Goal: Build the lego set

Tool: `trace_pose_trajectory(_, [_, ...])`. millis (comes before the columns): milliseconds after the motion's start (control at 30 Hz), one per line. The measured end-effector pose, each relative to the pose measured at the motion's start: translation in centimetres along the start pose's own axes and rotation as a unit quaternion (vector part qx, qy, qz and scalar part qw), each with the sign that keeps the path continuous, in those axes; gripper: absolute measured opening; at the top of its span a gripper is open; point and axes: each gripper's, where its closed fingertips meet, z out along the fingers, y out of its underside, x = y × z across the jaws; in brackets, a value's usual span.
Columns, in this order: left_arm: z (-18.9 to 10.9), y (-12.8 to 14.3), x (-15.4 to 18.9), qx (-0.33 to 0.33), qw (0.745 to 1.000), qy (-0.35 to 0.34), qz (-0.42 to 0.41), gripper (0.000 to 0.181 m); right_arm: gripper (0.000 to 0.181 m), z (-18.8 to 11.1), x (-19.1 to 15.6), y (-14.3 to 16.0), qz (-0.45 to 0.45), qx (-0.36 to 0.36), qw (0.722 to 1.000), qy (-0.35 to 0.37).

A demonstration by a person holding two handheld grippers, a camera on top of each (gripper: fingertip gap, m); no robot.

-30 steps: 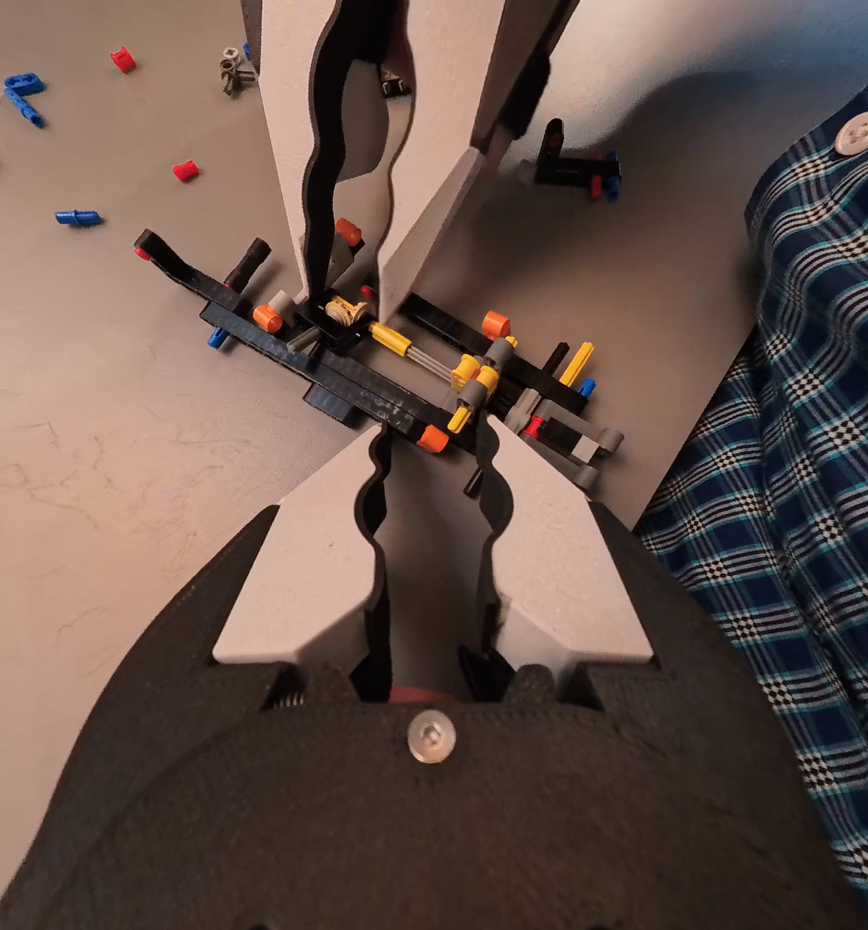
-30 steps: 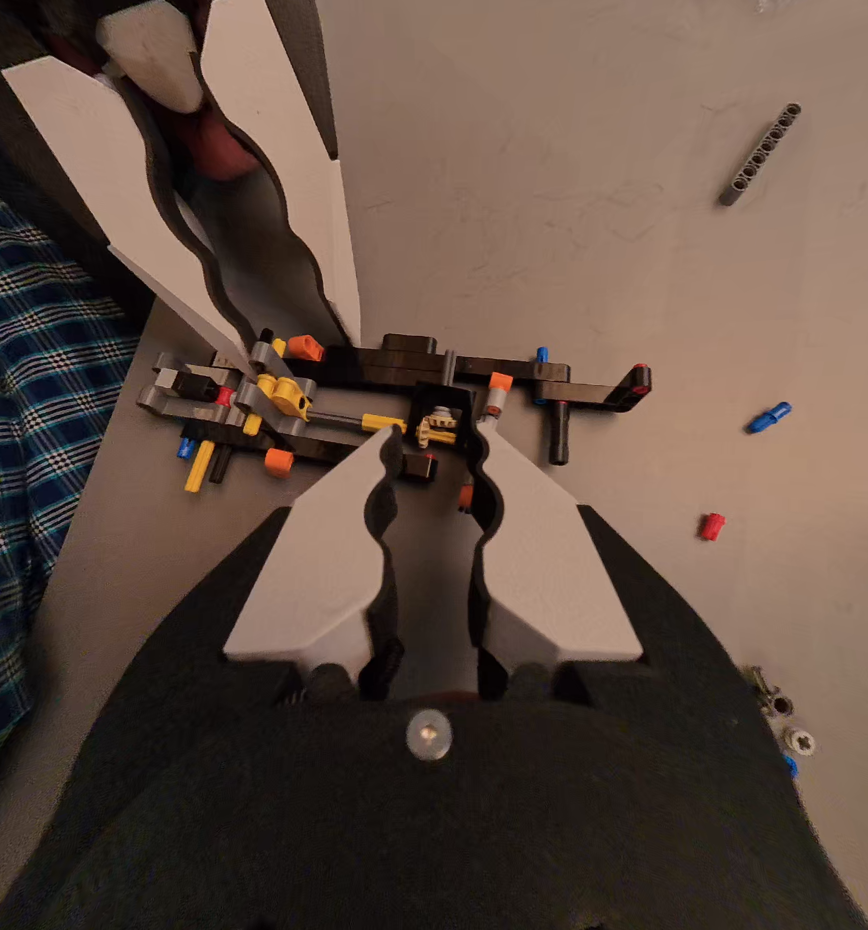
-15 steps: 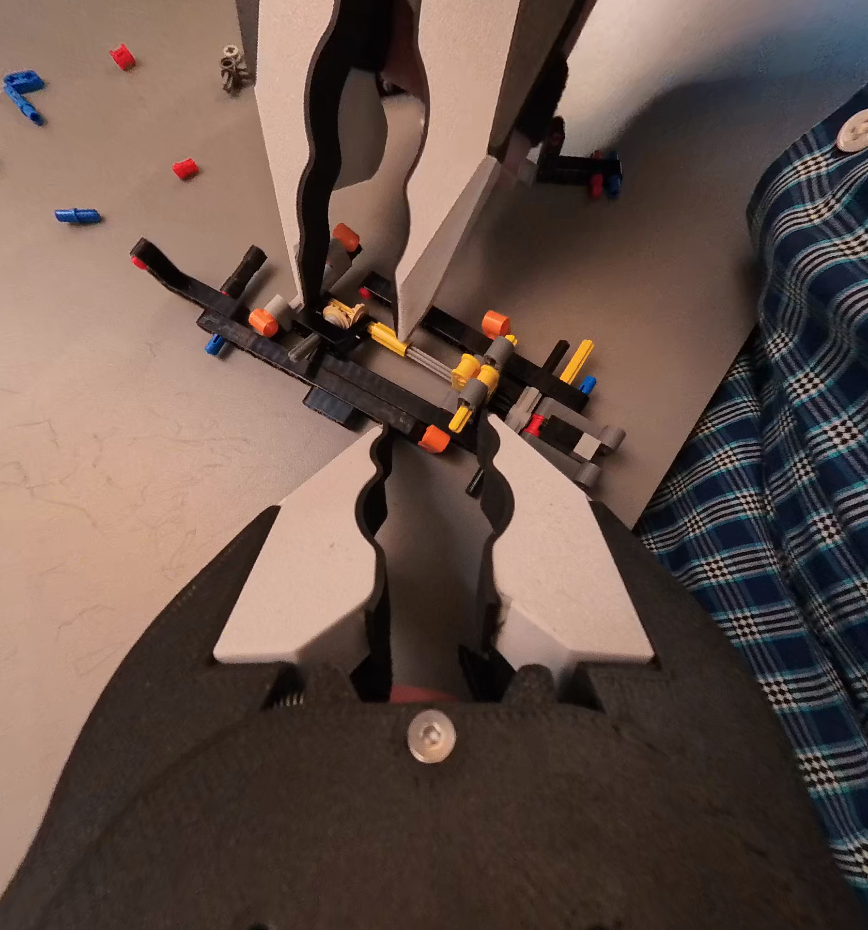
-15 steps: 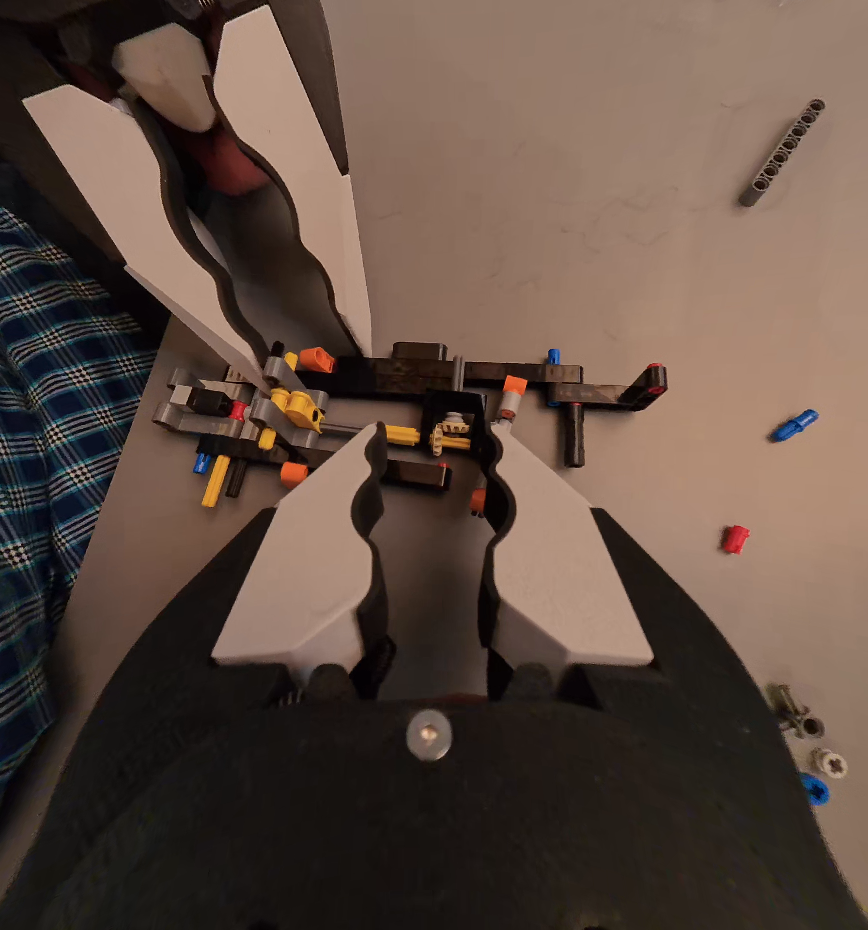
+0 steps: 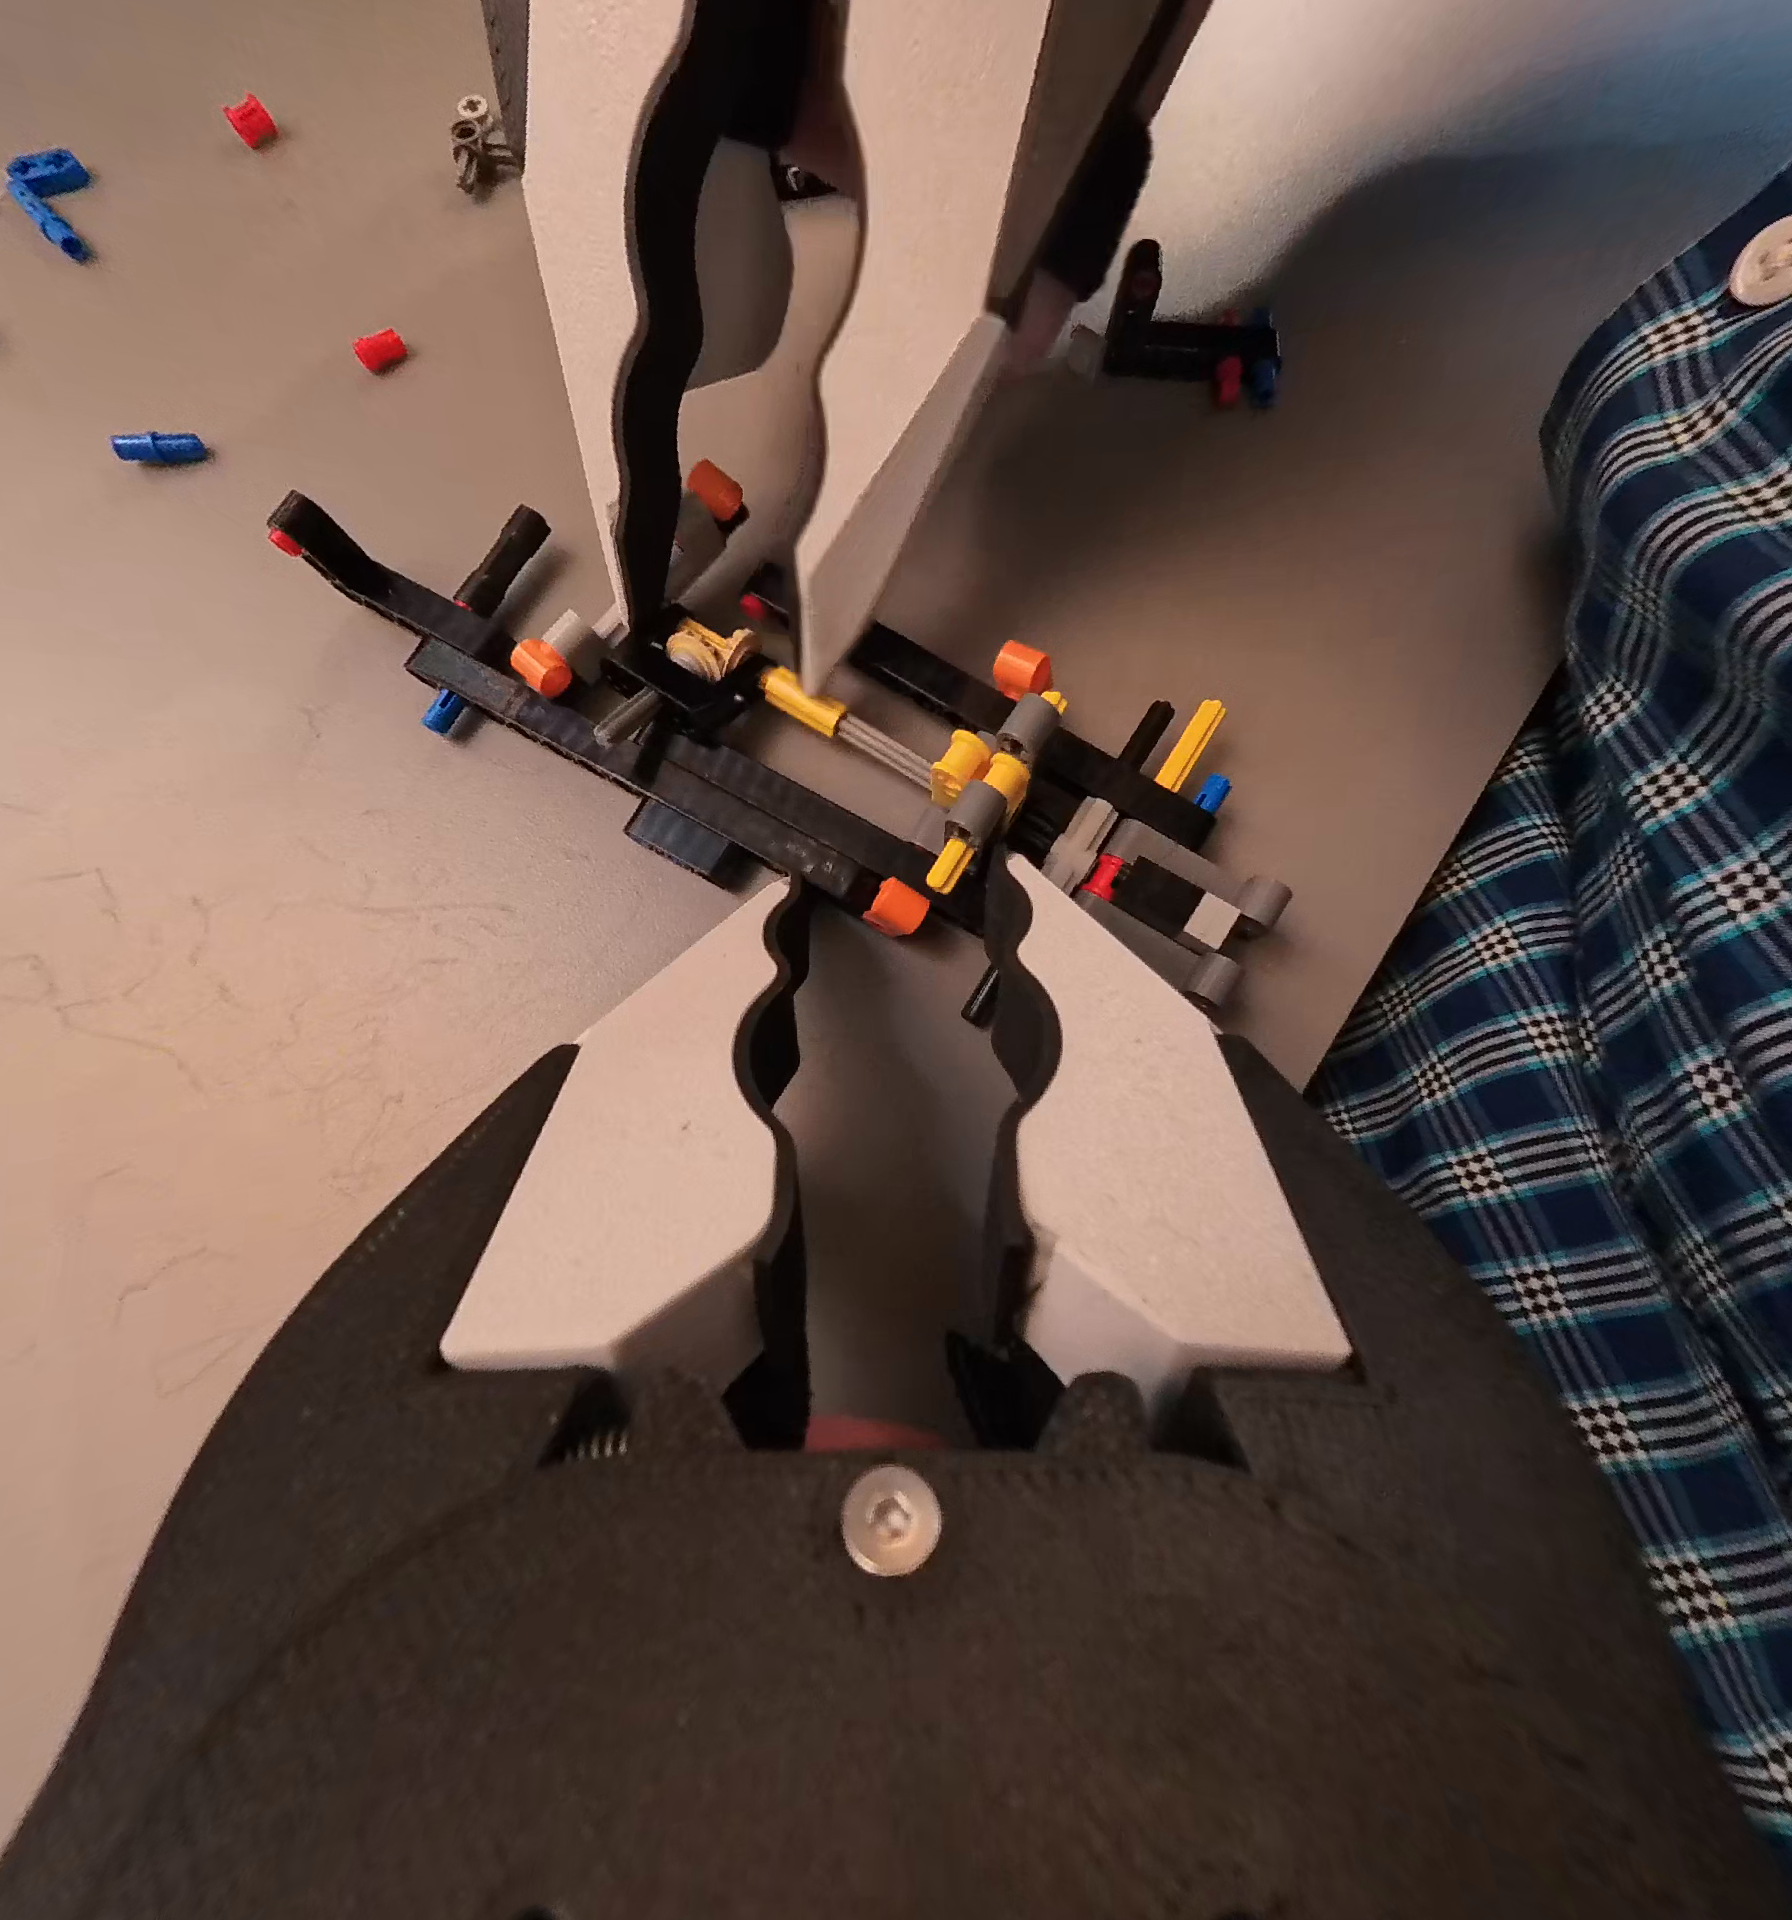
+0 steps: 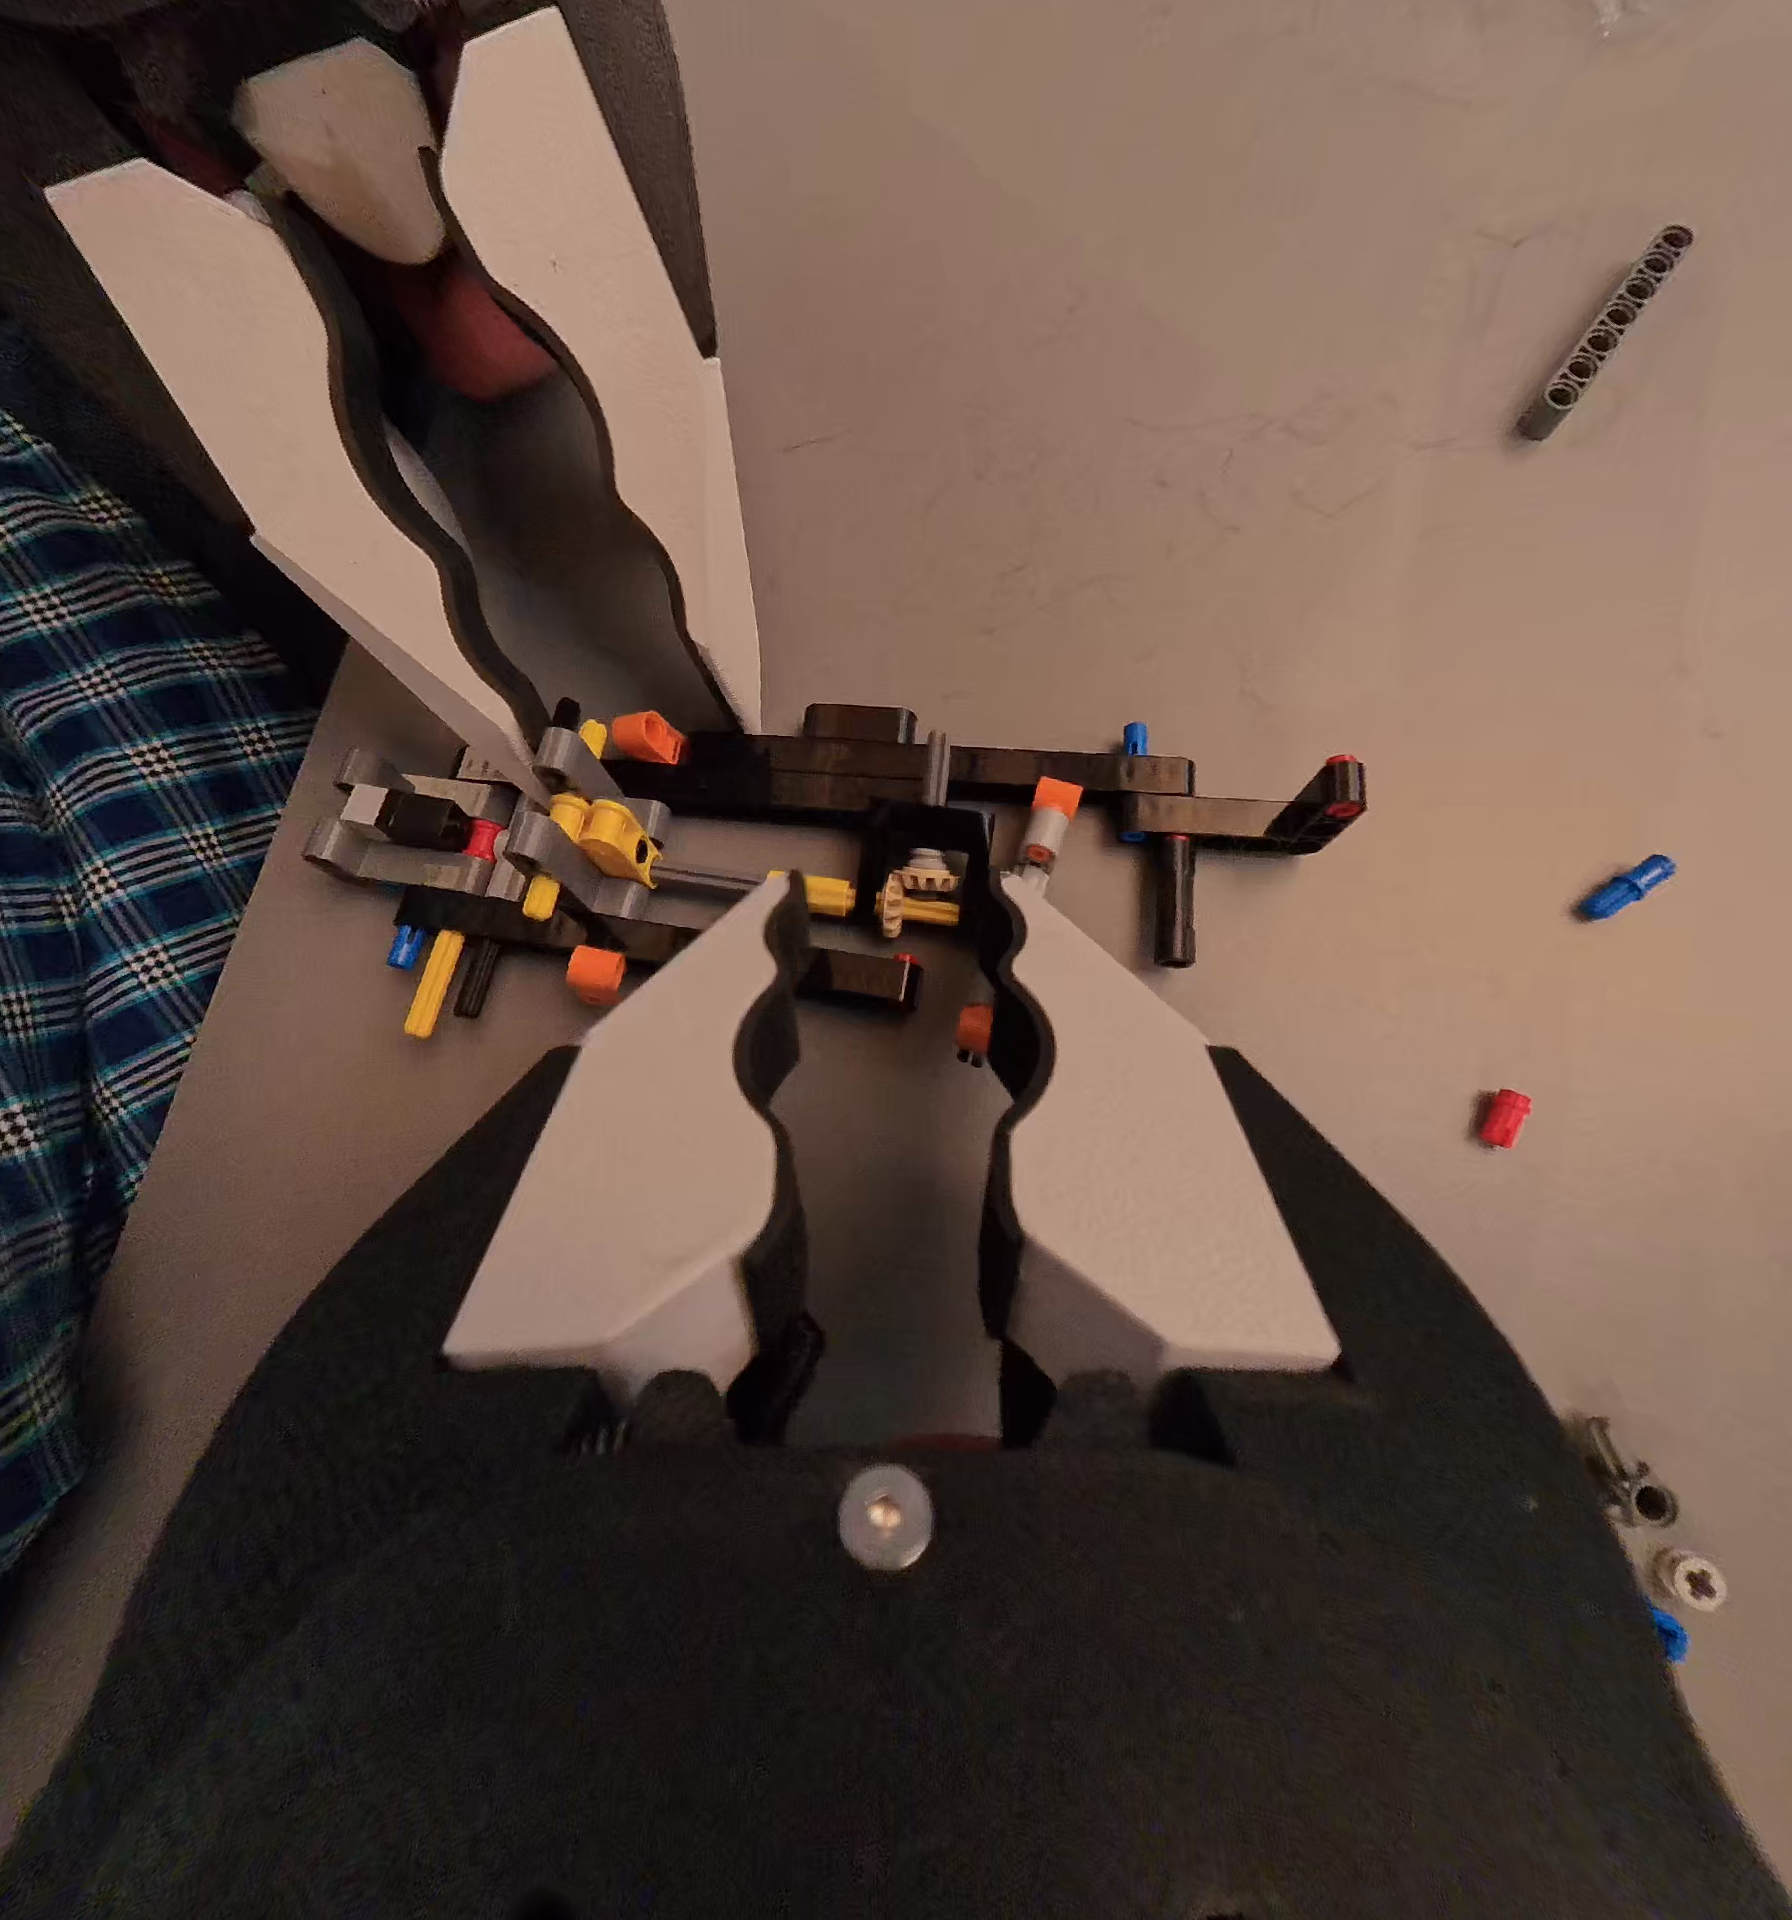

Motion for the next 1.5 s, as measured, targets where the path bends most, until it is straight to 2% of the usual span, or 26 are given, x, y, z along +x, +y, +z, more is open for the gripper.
trace_pose_trajectory(100, [0.03, -0.02, -0.10, 0.000, 1.000, -0.004, -0.001, 0.033, 0.042, 0.21, -0.34, 0.02, -0.017, -0.015, 1.000, -0.002])
trace_pose_trajectory(367, [0.03, -0.07, -0.12, 0.001, 1.000, -0.003, -0.003, 0.032, 0.040, 0.11, -0.11, 0.09, -0.007, -0.014, 1.000, 0.024])
trace_pose_trajectory(1500, [0.01, 0.01, -0.20, 0.001, 1.000, -0.002, -0.005, 0.032, 0.037, 0.38, -0.22, 0.03, -0.013, -0.022, 1.000, -0.002])
